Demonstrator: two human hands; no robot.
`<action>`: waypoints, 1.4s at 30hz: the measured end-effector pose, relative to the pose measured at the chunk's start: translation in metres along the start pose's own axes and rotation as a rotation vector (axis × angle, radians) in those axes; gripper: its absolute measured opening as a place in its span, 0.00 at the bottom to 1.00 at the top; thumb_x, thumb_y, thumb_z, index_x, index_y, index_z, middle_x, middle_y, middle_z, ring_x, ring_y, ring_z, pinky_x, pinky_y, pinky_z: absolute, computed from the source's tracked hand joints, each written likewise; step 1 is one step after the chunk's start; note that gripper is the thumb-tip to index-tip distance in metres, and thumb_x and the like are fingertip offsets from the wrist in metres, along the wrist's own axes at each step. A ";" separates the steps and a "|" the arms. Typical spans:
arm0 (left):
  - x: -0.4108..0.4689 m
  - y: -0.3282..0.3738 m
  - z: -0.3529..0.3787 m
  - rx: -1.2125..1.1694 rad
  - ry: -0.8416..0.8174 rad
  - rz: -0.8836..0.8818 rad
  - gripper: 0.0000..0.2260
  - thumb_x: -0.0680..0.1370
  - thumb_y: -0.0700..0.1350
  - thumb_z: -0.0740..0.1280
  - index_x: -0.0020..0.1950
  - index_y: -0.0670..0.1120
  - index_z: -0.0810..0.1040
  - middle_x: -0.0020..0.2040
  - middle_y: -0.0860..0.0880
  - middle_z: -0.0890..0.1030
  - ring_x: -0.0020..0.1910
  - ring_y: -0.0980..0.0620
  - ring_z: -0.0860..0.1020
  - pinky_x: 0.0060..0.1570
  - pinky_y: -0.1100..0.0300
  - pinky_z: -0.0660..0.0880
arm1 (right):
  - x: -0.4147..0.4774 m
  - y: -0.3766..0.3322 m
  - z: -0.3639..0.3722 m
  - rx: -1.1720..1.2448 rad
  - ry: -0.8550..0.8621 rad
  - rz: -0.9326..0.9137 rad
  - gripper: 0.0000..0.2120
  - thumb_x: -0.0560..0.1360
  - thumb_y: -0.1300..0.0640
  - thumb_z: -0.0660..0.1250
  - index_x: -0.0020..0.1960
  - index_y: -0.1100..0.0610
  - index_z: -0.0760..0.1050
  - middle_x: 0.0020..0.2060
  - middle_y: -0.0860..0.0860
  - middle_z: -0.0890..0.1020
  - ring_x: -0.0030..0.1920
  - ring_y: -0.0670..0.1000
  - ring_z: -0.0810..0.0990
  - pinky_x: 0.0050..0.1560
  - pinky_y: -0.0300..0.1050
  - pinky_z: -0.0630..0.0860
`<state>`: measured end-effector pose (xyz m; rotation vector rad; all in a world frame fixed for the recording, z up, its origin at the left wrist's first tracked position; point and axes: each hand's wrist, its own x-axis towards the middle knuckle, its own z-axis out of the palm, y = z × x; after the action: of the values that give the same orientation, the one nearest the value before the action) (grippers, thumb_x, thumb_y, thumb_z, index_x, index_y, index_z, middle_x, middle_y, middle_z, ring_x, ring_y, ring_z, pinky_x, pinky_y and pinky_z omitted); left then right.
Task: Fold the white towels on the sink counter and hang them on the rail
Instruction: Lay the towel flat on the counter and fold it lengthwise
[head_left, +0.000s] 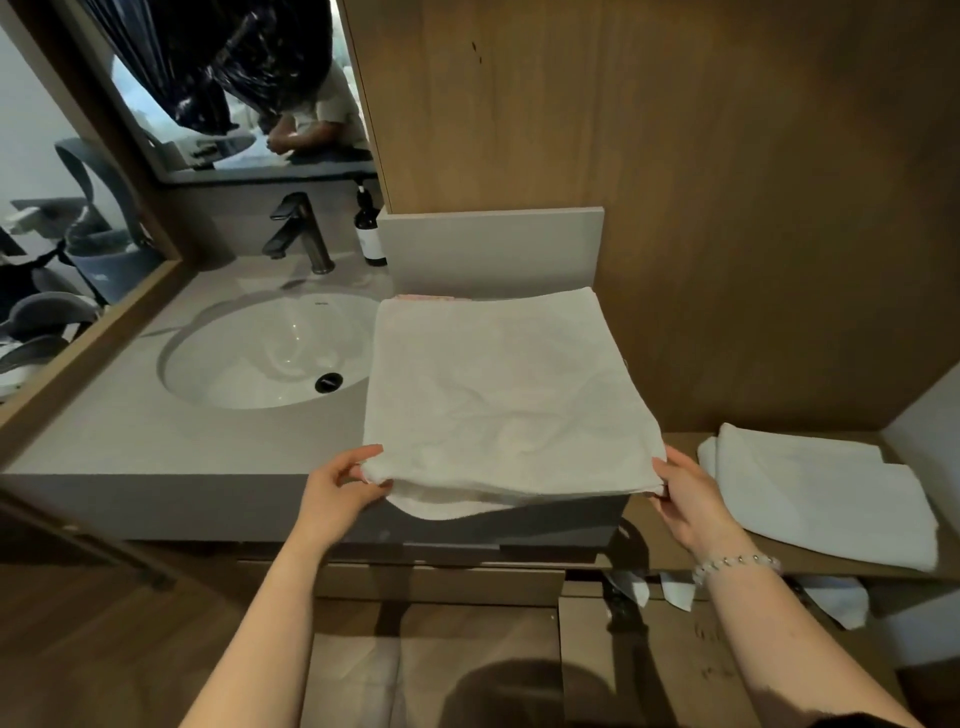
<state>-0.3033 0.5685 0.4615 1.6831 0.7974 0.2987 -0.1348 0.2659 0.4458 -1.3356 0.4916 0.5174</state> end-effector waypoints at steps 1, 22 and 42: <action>-0.002 -0.001 -0.005 -0.038 -0.004 -0.015 0.16 0.73 0.30 0.67 0.56 0.47 0.77 0.45 0.45 0.79 0.46 0.50 0.78 0.43 0.64 0.78 | 0.002 0.001 -0.003 0.001 0.032 -0.009 0.18 0.79 0.63 0.61 0.68 0.57 0.70 0.61 0.55 0.77 0.54 0.53 0.78 0.43 0.43 0.77; -0.026 -0.029 -0.003 0.229 0.199 0.098 0.09 0.76 0.39 0.68 0.55 0.43 0.81 0.47 0.50 0.81 0.46 0.56 0.77 0.55 0.60 0.72 | -0.023 0.003 0.038 -1.091 0.266 -0.661 0.26 0.75 0.55 0.67 0.71 0.54 0.65 0.70 0.52 0.66 0.71 0.55 0.63 0.69 0.53 0.61; -0.040 -0.070 -0.012 0.001 0.316 -0.150 0.09 0.77 0.36 0.64 0.51 0.46 0.82 0.40 0.50 0.82 0.41 0.50 0.80 0.42 0.64 0.74 | 0.003 0.052 0.188 -1.844 -0.631 -0.608 0.24 0.83 0.51 0.43 0.77 0.45 0.42 0.76 0.49 0.37 0.76 0.52 0.35 0.73 0.57 0.39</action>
<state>-0.3638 0.5566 0.4083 1.5871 1.1520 0.4667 -0.1565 0.4597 0.4354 -2.6827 -1.2609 0.8291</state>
